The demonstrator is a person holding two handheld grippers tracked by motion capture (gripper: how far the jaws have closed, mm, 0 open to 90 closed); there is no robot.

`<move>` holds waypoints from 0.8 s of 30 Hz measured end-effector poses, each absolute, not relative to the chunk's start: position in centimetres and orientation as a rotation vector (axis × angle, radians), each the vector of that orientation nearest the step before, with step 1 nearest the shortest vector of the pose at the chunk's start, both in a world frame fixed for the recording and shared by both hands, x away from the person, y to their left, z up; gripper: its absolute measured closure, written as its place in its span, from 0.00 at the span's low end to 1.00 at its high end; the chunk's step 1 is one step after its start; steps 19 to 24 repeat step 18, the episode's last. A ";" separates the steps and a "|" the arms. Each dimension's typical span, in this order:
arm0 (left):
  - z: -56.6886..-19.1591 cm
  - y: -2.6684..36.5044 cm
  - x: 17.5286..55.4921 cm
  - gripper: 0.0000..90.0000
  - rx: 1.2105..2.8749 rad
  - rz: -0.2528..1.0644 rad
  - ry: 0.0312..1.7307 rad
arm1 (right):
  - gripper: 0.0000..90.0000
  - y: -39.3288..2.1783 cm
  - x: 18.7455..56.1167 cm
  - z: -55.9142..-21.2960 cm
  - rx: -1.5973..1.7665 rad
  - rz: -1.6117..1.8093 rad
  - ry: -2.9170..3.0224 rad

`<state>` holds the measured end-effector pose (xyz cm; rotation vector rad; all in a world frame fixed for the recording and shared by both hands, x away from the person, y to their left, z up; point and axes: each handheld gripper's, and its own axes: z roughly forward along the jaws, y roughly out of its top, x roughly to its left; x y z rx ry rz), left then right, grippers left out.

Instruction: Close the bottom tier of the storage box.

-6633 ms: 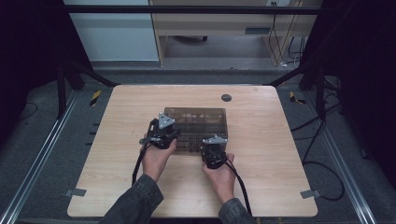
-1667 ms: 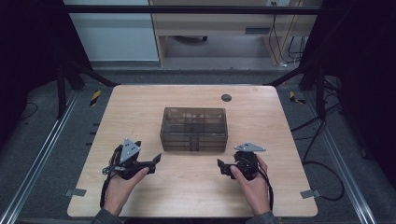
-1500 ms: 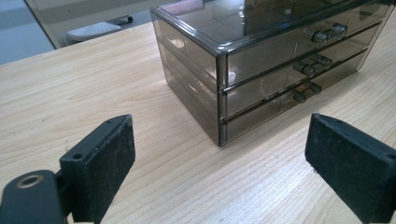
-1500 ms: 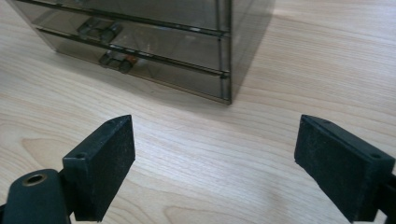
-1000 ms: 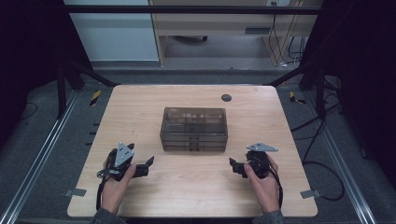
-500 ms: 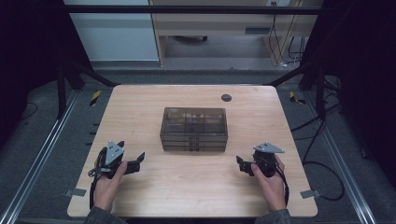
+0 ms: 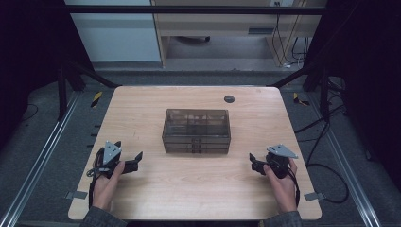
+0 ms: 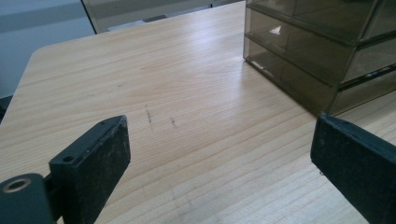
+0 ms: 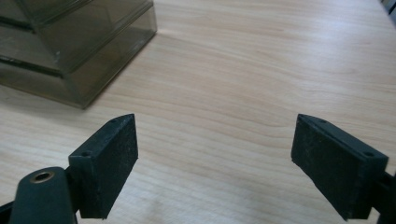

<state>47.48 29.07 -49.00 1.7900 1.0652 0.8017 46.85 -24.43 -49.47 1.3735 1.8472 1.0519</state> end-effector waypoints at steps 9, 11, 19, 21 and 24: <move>-50.0 29.3 48.1 0.05 1.797 0.785 1.101 | 0.13 -25.3 47.2 -50.3 1.388 1.016 1.770; -50.1 29.3 48.2 0.04 1.806 0.777 1.104 | 0.13 -25.4 47.3 -50.5 1.396 1.011 1.764; -50.1 29.4 48.4 0.04 1.798 0.780 1.124 | 0.12 -25.4 47.5 -50.6 1.415 0.992 1.766; -50.1 29.4 48.4 0.04 1.798 0.780 1.124 | 0.12 -25.4 47.5 -50.6 1.415 0.992 1.766; -50.1 29.4 48.4 0.04 1.798 0.780 1.124 | 0.12 -25.4 47.5 -50.6 1.415 0.992 1.766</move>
